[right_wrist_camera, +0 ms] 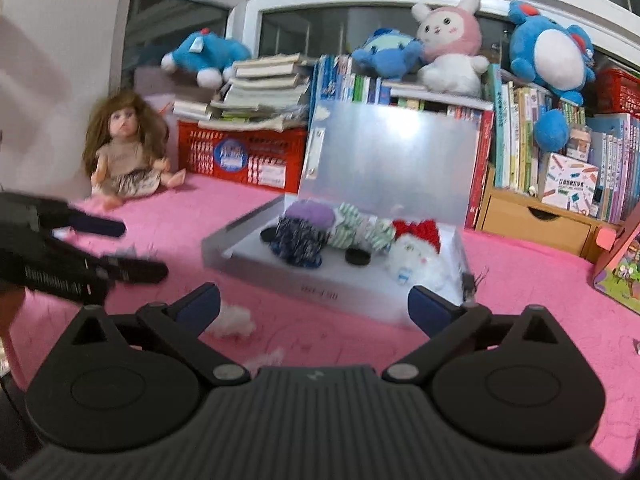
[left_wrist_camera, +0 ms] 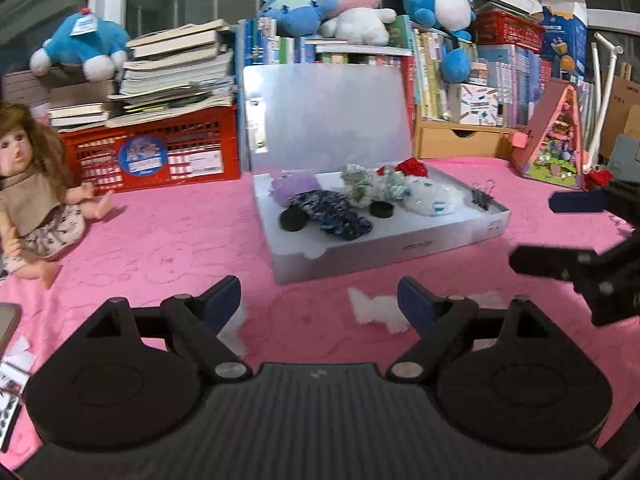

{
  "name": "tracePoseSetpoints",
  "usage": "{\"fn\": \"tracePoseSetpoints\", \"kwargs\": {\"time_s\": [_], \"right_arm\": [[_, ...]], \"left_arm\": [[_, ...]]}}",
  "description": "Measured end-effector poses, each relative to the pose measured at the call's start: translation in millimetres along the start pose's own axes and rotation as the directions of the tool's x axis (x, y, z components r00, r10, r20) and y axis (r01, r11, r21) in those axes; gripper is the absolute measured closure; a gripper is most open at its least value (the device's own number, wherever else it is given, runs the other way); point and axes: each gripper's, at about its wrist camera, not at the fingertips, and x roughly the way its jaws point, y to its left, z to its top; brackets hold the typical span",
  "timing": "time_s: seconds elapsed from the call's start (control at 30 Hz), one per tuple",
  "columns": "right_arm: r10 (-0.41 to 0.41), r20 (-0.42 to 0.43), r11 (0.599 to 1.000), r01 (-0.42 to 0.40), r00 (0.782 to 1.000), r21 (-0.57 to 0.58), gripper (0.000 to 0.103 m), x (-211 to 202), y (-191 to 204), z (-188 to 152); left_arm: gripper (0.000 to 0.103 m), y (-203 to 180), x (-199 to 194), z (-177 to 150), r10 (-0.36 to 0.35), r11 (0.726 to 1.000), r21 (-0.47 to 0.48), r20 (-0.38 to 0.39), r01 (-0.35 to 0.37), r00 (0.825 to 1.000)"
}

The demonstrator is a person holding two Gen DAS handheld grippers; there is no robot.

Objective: Organize objects
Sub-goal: 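Move the left tool to the white folded paper while the right tool approaches a white tissue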

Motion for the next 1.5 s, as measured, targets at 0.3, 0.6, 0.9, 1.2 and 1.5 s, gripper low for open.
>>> {"fn": "tracePoseSetpoints", "kwargs": {"time_s": [0.3, 0.6, 0.9, 1.2, 1.5], "right_arm": [[-0.016, -0.066, 0.997, 0.011, 0.998, -0.082, 0.000, 9.7, 23.1, -29.5], [-0.003, -0.106, 0.995, -0.007, 0.994, -0.098, 0.000, 20.7, 28.7, -37.1], [-0.114, -0.146, 0.979, 0.087, 0.983, -0.185, 0.000, 23.1, 20.8, -38.0], [-0.231, -0.136, 0.965, 0.209, 0.963, -0.161, 0.000, 21.0, 8.8, -32.4], [-0.033, -0.196, 0.998, 0.021, 0.980, -0.059, 0.009, 23.3, 18.9, -32.9]], "left_arm": [[0.011, 25.9, -3.3, -18.9, 0.079, 0.997, -0.011, -0.004, -0.079, 0.997], [0.011, 50.1, 16.5, -28.3, 0.118, 0.989, -0.086, -0.061, -0.123, 0.991], [0.011, 54.8, 23.5, -30.8, 0.114, 0.987, -0.106, -0.073, -0.121, 0.991], [0.011, 52.2, 28.4, -31.2, 0.103, 0.988, -0.109, -0.075, -0.111, 0.992], [0.011, 54.7, 34.6, -33.0, 0.102, 0.984, -0.136, -0.093, -0.114, 0.990]]}}
